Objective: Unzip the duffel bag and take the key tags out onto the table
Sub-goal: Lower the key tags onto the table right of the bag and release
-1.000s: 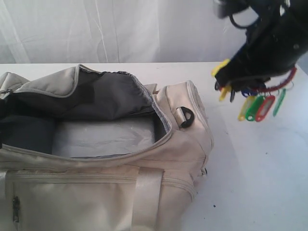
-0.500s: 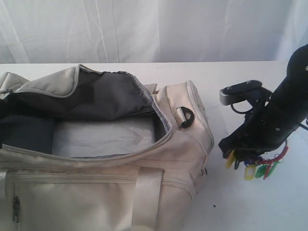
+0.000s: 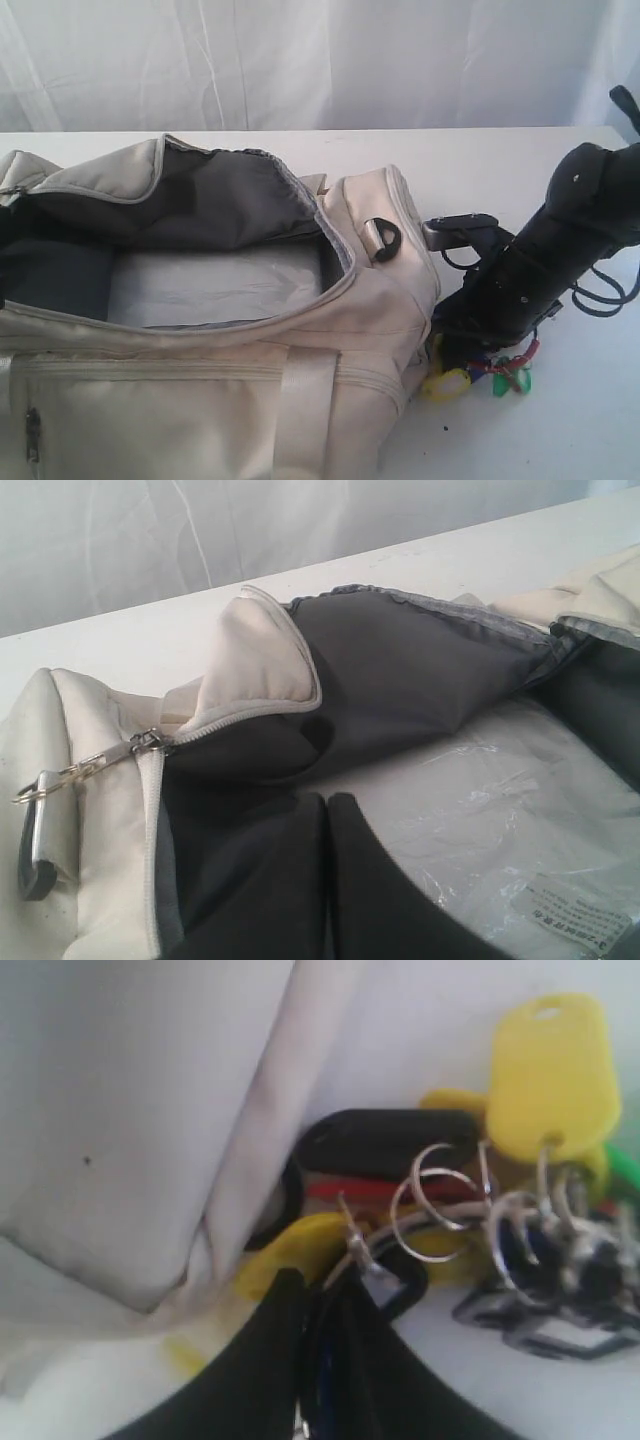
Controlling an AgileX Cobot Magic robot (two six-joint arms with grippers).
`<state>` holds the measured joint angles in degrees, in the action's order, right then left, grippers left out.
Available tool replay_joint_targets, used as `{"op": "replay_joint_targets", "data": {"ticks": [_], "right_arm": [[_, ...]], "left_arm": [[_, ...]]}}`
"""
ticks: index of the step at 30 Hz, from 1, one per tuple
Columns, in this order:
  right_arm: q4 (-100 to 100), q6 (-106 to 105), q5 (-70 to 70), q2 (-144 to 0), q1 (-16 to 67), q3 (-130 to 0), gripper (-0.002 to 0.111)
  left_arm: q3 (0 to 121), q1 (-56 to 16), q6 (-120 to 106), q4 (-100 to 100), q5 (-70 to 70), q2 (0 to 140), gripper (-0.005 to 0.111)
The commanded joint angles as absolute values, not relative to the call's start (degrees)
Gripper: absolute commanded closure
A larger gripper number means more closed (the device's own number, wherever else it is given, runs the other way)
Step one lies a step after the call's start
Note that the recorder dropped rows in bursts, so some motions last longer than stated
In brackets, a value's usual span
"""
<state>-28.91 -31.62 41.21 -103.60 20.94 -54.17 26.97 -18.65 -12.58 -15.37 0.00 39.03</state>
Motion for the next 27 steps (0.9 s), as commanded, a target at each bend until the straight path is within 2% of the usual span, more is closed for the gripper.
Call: {"op": "replay_joint_targets", "data": {"ticks": [1, 2, 3, 4, 5, 7, 15, 18, 22, 23, 27], "right_arm": [[-31.3, -33.2, 40.5, -104.1, 20.6, -54.3, 0.09], [-31.3, -33.1, 41.9, -104.0, 20.6, -55.4, 0.076], [-31.3, -33.1, 43.3, -104.0, 20.6, -56.0, 0.067], [-31.1, -33.0, 46.9, -103.8, 20.6, -56.9, 0.052], [-30.9, -32.7, 48.7, -103.5, 20.6, -57.5, 0.047], [-26.1, -30.0, 53.9, -102.3, 20.6, -59.3, 0.048], [-16.1, -21.7, 56.2, -89.3, 20.5, -59.9, 0.052], [-12.0, -17.6, 56.9, -84.4, 20.5, -59.9, 0.065], [-8.0, -13.9, 54.1, -75.4, 20.5, -59.0, 0.102], [-7.4, -13.0, 53.0, -72.6, 20.5, -58.3, 0.108], [-6.4, -11.0, 48.9, -61.7, 20.5, -54.3, 0.108]], "left_arm": [[26.6, -18.4, -12.3, -16.2, -0.6, 38.7, 0.107], [26.6, -18.4, -12.3, -16.2, -0.6, 38.7, 0.107], [26.6, -18.4, -12.3, -16.2, -0.6, 38.7, 0.107], [26.6, -18.4, -12.3, -16.2, -0.6, 38.7, 0.107], [26.6, -18.4, -12.3, -16.2, -0.6, 38.7, 0.107], [26.6, -18.4, -12.3, -16.2, -0.6, 38.7, 0.107], [26.6, -18.4, -12.3, -16.2, -0.6, 38.7, 0.107], [26.6, -18.4, -12.3, -16.2, -0.6, 38.7, 0.107], [26.6, -18.4, -12.3, -16.2, -0.6, 38.7, 0.107], [26.6, -18.4, -12.3, -16.2, -0.6, 38.7, 0.107], [26.6, -18.4, -12.3, -16.2, -0.5, 38.1, 0.107]]}}
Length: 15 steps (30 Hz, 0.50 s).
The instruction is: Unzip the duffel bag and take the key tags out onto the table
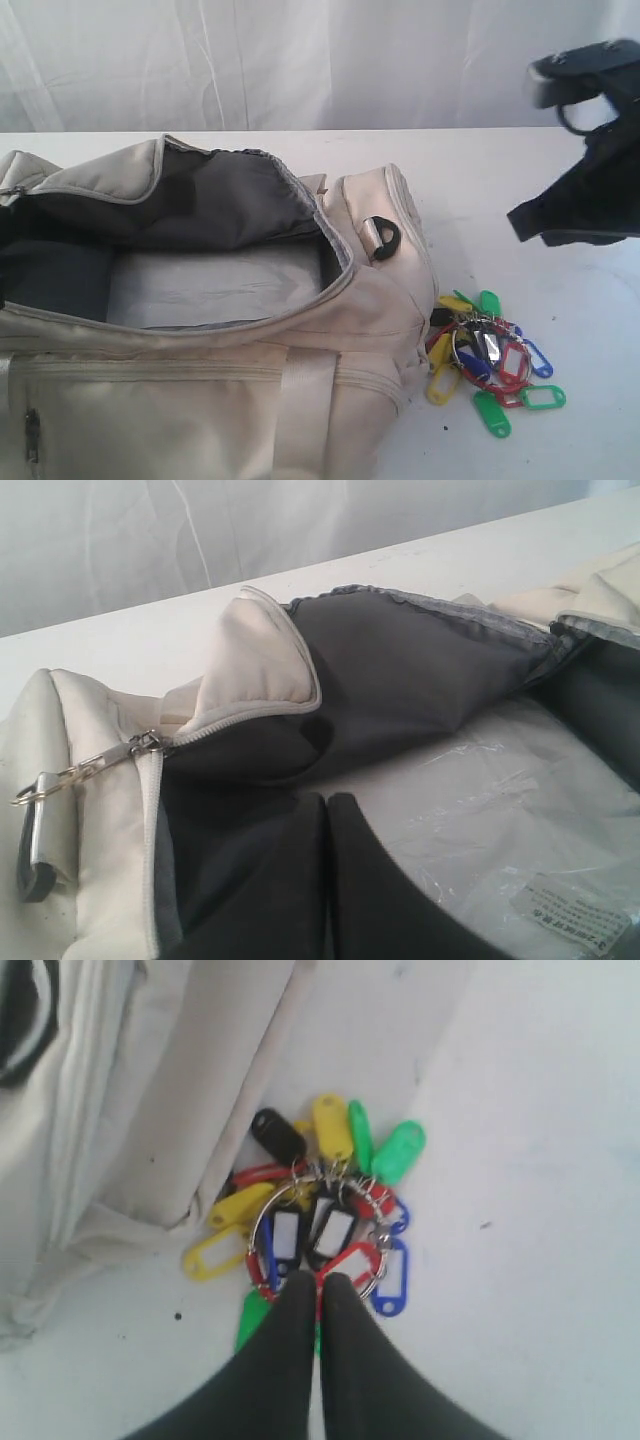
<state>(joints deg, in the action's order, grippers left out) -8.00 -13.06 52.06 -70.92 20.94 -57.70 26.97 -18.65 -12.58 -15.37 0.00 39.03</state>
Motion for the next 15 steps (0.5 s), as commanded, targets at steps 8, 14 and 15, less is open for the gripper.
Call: {"op": "replay_joint_targets", "data": {"ticks": [8, 14, 15], "right_arm": [[-4.5, -8.5, 44.9, -44.2, 20.5, -48.5, 0.108], [-4.5, -8.5, 44.9, -41.9, 20.5, -48.5, 0.108], [-4.5, -8.5, 44.9, -41.9, 20.5, -48.5, 0.108]], "left_arm": [[26.6, -18.4, -13.0, -14.0, -2.1, 35.4, 0.107], [26.6, -18.4, -13.0, -14.1, -2.1, 35.3, 0.107], [26.6, -18.4, -13.0, -14.1, -2.1, 35.3, 0.107]]}}
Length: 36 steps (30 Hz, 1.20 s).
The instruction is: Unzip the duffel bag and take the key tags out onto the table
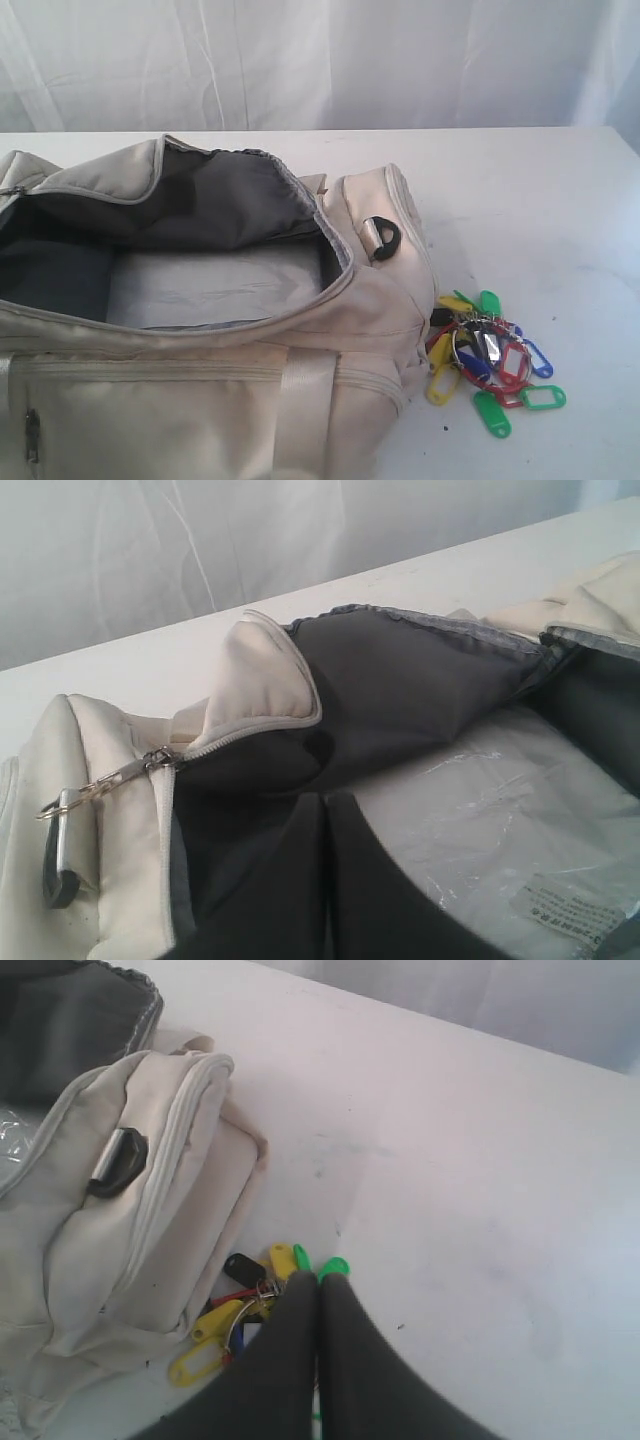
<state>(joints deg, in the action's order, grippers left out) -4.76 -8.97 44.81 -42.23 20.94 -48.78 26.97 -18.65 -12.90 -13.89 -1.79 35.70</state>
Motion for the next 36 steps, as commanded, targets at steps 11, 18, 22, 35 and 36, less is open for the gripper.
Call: {"op": "replay_joint_targets", "data": {"ticks": [11, 18, 22, 35, 36], "right_arm": [[-4.5, -8.5, 44.8, -41.9, 20.5, -48.5, 0.108], [-4.5, -8.5, 44.8, -41.9, 20.5, -48.5, 0.108], [-4.5, -8.5, 44.9, -41.9, 20.5, -48.5, 0.108], [-4.5, -8.5, 44.9, -41.9, 20.5, -48.5, 0.108], [-4.5, -8.5, 44.9, -41.9, 20.5, -48.5, 0.108]], "left_arm": [[26.6, -17.9, -13.0, -14.1, -2.1, 32.7, 0.107], [26.6, -10.1, -13.0, -14.1, -2.1, 22.7, 0.107], [26.6, -6.2, -13.0, -14.1, -2.0, 16.4, 0.107], [26.6, -4.7, -13.0, -14.1, -1.4, 1.9, 0.107], [26.6, -4.7, -13.0, -14.1, -1.4, 1.0, 0.107]]}}
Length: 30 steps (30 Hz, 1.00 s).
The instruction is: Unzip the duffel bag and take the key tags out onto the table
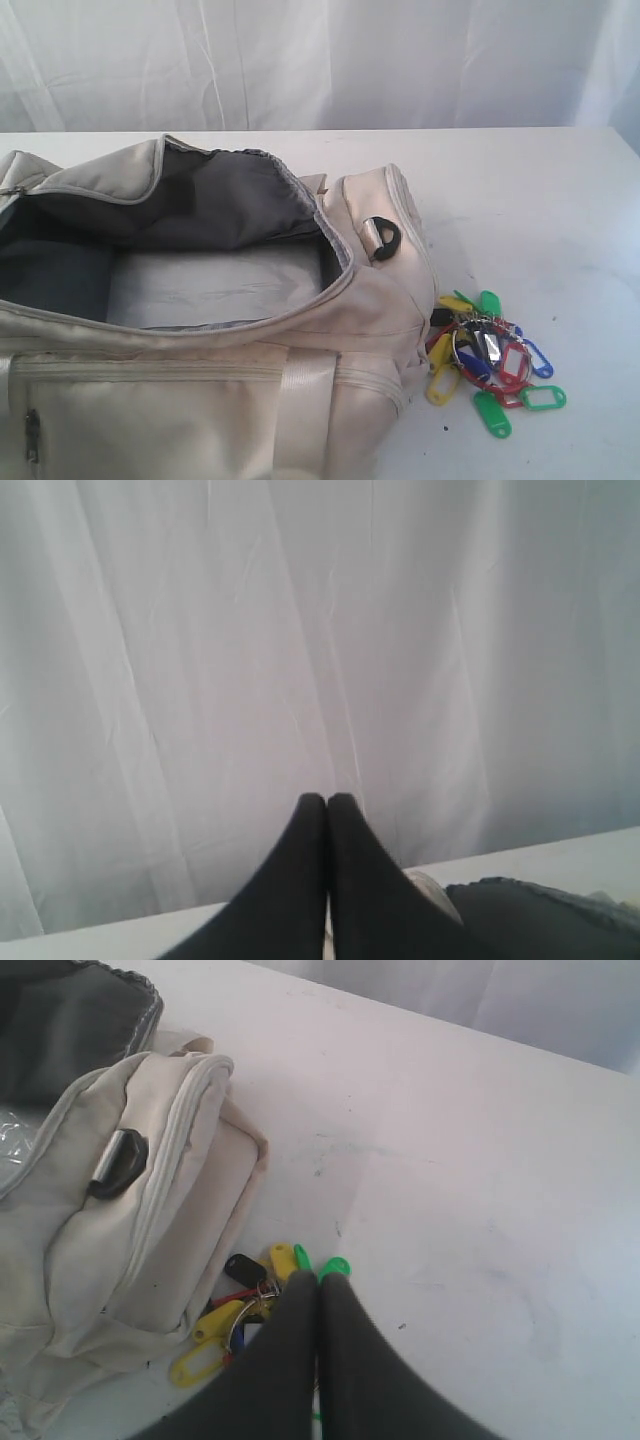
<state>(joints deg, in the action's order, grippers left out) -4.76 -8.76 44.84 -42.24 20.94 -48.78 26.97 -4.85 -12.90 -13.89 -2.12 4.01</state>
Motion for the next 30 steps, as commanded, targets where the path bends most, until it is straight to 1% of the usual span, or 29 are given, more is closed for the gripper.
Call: {"op": "replay_joint_targets", "data": {"ticks": [1, 15, 19, 23, 26, 27, 29, 30], "right_arm": [[-4.5, -8.5, 44.9, -41.9, 20.5, -48.5, 0.108], [-4.5, -8.5, 44.9, -41.8, 20.5, -48.5, 0.108], [-4.5, -8.5, 44.9, -41.8, 20.5, -48.5, 0.108], [-4.5, -8.5, 44.9, -41.8, 20.5, -48.5, 0.108], [-4.5, -8.5, 44.9, -41.8, 20.5, -48.5, 0.108], [-4.5, -8.5, 44.9, -41.8, 20.5, -48.5, 0.108], [-4.5, -8.5, 45.0, -41.8, 20.5, -48.5, 0.108], [-4.5, -8.5, 44.7, -41.8, 20.5, -48.5, 0.108]], "left_arm": [[26.6, -4.7, -13.0, -14.1, -1.4, 0.1, 0.107], [25.5, -4.7, -13.0, -14.1, 0.0, 0.0, 0.107], [18.7, -4.6, -13.0, -14.1, 8.2, 0.0, 0.107], [7.6, -4.6, -13.0, -14.0, 19.0, 0.0, 0.107], [0.0, -4.6, -13.0, -14.0, 24.3, 0.0, 0.107], [0.0, -4.6, -13.1, -14.4, 19.1, 0.0, 0.107], [0.0, -4.6, -13.3, -15.2, 3.7, 0.0, 0.107], [0.0, -4.6, -13.3, -15.2, -0.7, 0.0, 0.107]]}}
